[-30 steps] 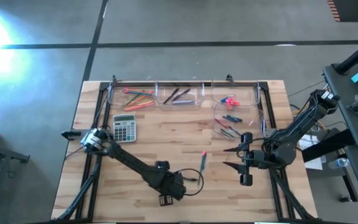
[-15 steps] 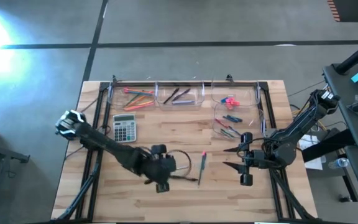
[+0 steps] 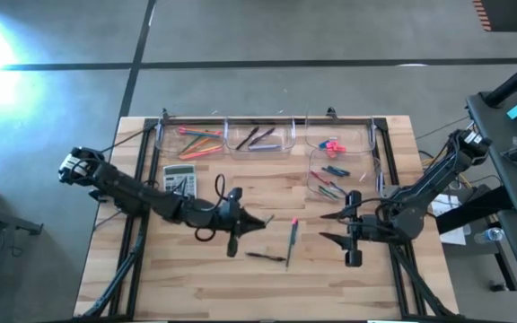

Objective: Sort crayons/erasers/pens/pencils in bins
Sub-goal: Put the gray crayon into the bottom transparent bin

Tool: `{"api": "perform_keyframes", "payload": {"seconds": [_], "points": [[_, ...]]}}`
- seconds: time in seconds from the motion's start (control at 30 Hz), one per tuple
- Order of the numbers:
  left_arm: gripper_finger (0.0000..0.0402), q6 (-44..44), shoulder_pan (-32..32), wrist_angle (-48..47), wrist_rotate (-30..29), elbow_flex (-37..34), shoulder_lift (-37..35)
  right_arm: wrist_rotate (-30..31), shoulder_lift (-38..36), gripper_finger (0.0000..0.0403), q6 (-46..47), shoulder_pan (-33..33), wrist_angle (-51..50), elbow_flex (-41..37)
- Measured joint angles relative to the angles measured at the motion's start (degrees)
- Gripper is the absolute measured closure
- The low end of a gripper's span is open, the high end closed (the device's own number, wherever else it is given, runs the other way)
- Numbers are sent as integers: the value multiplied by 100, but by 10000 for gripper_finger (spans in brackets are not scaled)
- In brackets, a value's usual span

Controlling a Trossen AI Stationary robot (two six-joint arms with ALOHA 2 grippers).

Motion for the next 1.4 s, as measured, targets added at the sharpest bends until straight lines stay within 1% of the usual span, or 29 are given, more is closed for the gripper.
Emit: {"api": "perform_keyframes", "payload": {"seconds": [0.13,0.23,0.4,0.53,0.6,0.7,0.77,0.97,1.13,1.4], "points": [[401,299,208,-8,298,47,-9,0,0,216,-49,-106,1,-2],[402,388,301,0,376,53,26,-2,70,216,230,-230,17,-4],[401,390,295,-87,418,53,148,-5,685,216,777,-553,19,-3],[401,390,288,-372,580,53,149,-26,1273,216,936,-766,581,119],[401,390,288,-491,608,50,149,-218,1580,216,868,-851,1037,210],[401,419,287,-505,635,49,146,-706,1960,216,656,-986,1653,350],[401,423,286,-507,690,49,147,-1004,2166,216,648,-1100,1896,457],[401,389,272,-502,701,44,181,-1331,2737,216,906,-1434,1890,820],[401,386,209,-489,703,42,181,-1869,3017,216,930,-1600,1874,1041],[401,384,170,-445,716,42,181,-1954,3027,222,1086,-1660,1896,1112]]}}
